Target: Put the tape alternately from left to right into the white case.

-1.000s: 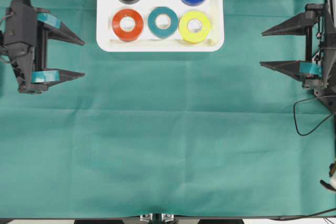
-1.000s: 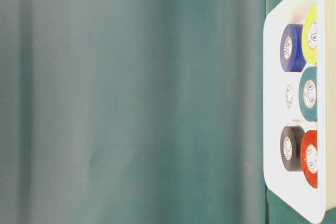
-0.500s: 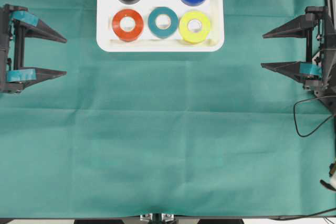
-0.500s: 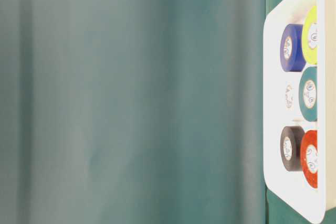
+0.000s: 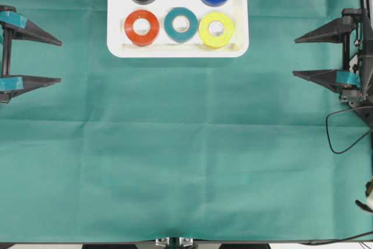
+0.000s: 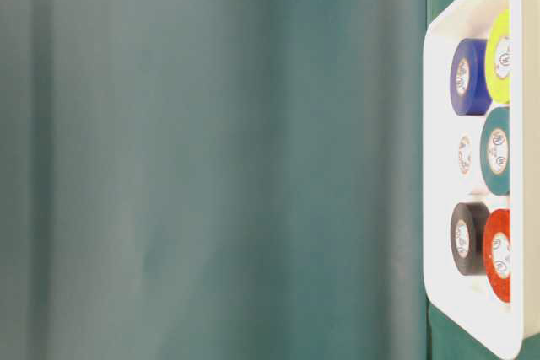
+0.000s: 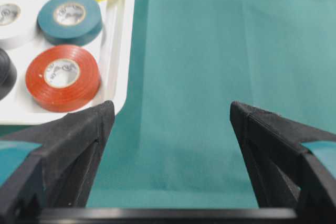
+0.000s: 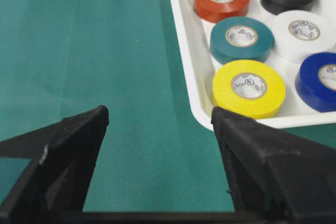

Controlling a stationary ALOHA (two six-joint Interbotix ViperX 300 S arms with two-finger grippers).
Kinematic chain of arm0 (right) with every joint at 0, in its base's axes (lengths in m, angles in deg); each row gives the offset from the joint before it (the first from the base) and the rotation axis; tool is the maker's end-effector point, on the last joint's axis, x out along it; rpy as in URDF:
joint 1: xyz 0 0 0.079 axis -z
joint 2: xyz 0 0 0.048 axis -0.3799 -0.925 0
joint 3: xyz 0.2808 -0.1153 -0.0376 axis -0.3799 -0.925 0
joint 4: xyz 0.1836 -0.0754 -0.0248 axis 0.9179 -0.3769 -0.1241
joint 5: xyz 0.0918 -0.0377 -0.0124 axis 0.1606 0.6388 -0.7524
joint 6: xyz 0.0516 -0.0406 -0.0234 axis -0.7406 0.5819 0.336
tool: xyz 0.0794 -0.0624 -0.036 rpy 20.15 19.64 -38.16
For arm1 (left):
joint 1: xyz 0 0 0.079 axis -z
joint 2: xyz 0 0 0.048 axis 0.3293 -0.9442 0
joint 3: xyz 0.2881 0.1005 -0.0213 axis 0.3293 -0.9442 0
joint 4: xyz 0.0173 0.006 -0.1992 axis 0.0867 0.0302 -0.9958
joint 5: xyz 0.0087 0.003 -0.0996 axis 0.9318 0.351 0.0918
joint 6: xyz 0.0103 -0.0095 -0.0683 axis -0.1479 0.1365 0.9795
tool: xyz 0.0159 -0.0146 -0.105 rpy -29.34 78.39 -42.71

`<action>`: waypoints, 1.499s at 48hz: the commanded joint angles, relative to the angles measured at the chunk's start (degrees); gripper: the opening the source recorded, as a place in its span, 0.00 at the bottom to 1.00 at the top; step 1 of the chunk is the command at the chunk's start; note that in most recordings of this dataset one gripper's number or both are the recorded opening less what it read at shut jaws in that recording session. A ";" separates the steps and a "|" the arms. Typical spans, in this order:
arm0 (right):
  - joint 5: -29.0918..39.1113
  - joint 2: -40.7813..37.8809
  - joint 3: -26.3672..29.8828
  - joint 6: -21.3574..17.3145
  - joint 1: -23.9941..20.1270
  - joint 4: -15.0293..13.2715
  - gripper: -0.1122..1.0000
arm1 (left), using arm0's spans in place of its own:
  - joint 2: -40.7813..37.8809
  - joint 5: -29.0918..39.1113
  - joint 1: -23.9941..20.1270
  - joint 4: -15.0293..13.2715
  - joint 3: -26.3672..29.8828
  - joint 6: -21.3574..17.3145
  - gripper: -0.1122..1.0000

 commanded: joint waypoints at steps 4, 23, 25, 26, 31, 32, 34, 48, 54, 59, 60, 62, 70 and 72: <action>-0.18 -0.18 0.53 0.00 -0.18 0.18 0.84 | 2.90 -0.62 -0.18 0.09 -1.23 -0.18 0.71; -0.18 0.35 -0.88 0.09 -0.18 0.18 0.84 | 7.56 -0.53 -0.18 0.18 -3.43 -1.76 0.71; -0.18 0.53 -1.14 0.09 -0.18 0.18 0.84 | 7.65 -0.53 -0.18 0.18 -3.52 -2.20 0.71; -0.18 0.70 -1.23 0.09 -0.18 0.18 0.84 | 7.65 -0.62 -0.18 0.18 -3.60 -2.37 0.71; -0.18 1.41 -1.76 0.18 -0.18 0.18 0.84 | 7.91 -0.53 -0.18 0.18 -3.87 -2.46 0.71; -0.18 1.58 -1.76 0.26 -0.18 0.09 0.84 | 8.00 -0.53 -0.18 0.09 -3.87 -2.55 0.71; -0.09 1.85 -1.85 0.35 -0.18 0.09 0.84 | 8.09 -0.62 -0.18 0.09 -3.96 -2.46 0.71; 1.14 2.55 -2.64 0.44 -0.18 -0.09 0.84 | 9.05 -0.53 -0.18 0.09 -4.48 -2.46 0.71; 1.14 2.55 -2.72 0.53 -0.18 -0.09 0.84 | 9.05 -0.53 -0.18 0.09 -4.57 -2.46 0.71; 1.14 2.64 -2.72 0.53 -0.18 -0.09 0.84 | 9.05 -0.53 -0.18 0.09 -4.57 -2.46 0.71; 1.14 2.55 -2.64 0.62 -0.18 -0.18 0.84 | 9.05 -0.53 -0.18 0.09 -4.57 -2.46 0.71; 1.14 2.64 -2.64 0.62 -0.18 -0.09 0.84 | 9.05 -0.53 -0.18 0.09 -4.57 -2.46 0.71; 1.14 2.64 -2.64 0.53 -0.18 -0.09 0.84 | 9.05 -0.53 -0.18 0.09 -4.57 -2.46 0.71; 1.05 2.55 -2.64 0.62 -0.18 -0.09 0.84 | 9.05 -0.53 -0.18 0.09 -4.66 -2.37 0.71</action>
